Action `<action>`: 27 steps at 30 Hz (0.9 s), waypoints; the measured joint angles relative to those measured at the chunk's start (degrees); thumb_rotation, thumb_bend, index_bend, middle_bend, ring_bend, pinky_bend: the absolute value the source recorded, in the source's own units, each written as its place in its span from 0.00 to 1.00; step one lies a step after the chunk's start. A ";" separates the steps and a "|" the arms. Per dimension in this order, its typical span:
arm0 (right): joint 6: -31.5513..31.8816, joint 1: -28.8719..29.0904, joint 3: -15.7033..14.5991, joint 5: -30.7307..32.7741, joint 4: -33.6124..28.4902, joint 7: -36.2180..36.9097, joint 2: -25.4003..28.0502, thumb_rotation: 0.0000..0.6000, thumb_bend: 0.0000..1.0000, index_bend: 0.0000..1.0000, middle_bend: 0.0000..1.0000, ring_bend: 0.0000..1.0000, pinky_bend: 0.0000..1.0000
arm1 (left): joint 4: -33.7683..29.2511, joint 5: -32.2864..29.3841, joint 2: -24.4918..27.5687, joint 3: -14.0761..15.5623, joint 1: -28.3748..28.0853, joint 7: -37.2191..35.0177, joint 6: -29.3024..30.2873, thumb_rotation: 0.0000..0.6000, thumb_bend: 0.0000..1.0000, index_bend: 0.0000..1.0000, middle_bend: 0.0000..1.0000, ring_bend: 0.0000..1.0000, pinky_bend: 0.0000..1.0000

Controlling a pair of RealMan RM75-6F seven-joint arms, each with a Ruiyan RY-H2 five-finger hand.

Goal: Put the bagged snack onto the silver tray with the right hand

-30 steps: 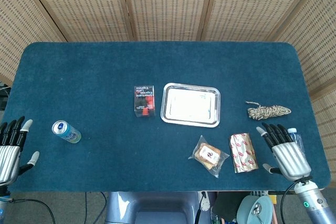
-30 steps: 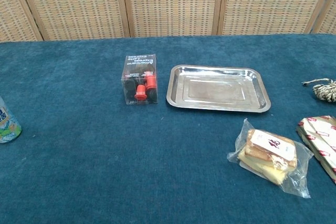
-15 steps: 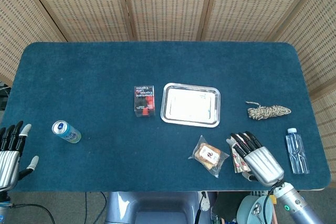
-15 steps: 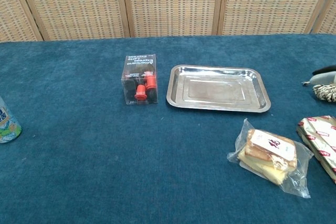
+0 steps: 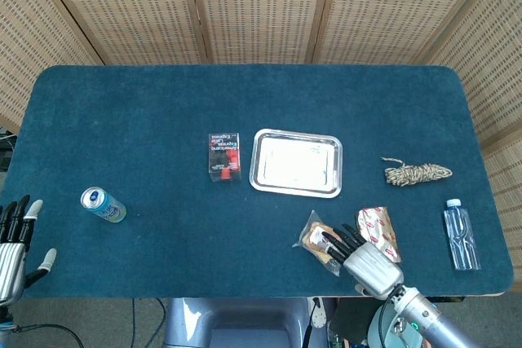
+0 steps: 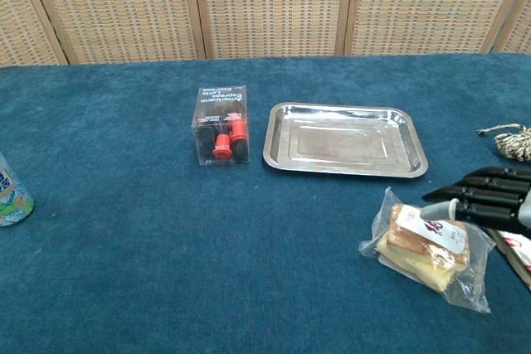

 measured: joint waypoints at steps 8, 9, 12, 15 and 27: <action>-3.40 1.96 0.22 1.04 -2.64 -4.65 -0.77 1.00 0.08 0.00 0.00 0.00 0.00 | 0.74 0.66 -0.08 0.06 0.78 -1.39 1.12 1.00 0.32 0.00 0.00 0.00 0.00; -3.83 2.20 0.35 1.29 -3.07 -5.21 -0.76 1.00 0.08 0.00 0.00 0.00 0.00 | 0.78 0.78 -0.03 0.05 0.82 -1.49 1.20 1.00 0.32 0.00 0.00 0.00 0.00; -5.72 3.13 0.85 2.45 -4.03 -6.89 -1.01 1.00 0.08 0.00 0.00 0.00 0.00 | 1.02 0.90 0.00 0.05 0.93 -1.97 1.27 1.00 0.32 0.00 0.00 0.00 0.00; -7.88 4.31 1.49 3.99 -4.46 -7.95 -1.60 1.00 0.08 0.00 0.00 0.00 0.00 | 1.53 0.77 0.00 0.02 1.08 -2.77 1.29 1.00 0.32 0.00 0.00 0.00 0.00; -16.40 10.30 4.86 11.67 -4.94 -10.54 -3.29 1.00 0.08 0.00 0.00 0.00 0.00 | 4.77 -1.55 -0.09 -0.92 1.21 -7.95 0.28 1.00 0.32 0.00 0.00 0.00 0.00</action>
